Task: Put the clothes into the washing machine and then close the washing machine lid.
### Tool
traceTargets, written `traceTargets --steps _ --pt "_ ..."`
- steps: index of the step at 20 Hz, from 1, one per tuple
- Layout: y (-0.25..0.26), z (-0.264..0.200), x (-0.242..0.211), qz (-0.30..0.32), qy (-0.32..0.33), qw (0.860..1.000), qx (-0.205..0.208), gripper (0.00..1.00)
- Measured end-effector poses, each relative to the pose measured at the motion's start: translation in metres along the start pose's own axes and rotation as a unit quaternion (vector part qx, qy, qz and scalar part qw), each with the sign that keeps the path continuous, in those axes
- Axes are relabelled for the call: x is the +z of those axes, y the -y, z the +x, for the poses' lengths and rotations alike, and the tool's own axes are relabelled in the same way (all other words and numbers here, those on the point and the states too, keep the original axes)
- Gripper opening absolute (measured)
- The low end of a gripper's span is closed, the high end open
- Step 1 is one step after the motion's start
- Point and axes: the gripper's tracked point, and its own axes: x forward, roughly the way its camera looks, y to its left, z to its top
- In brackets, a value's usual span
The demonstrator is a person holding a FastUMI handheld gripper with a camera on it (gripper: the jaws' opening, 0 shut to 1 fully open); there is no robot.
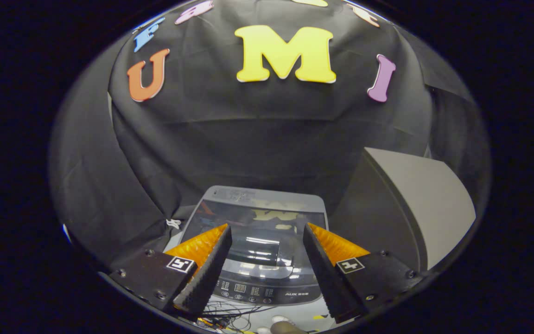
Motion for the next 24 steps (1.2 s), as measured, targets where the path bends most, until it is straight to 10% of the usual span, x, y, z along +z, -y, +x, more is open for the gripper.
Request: traceTargets --steps 11,24 --pt "0.142 -0.163 -0.015 0.023 0.127 0.992 0.005 0.97" --pt "0.36 -0.315 -0.193 0.076 0.123 0.988 -0.051 0.96"
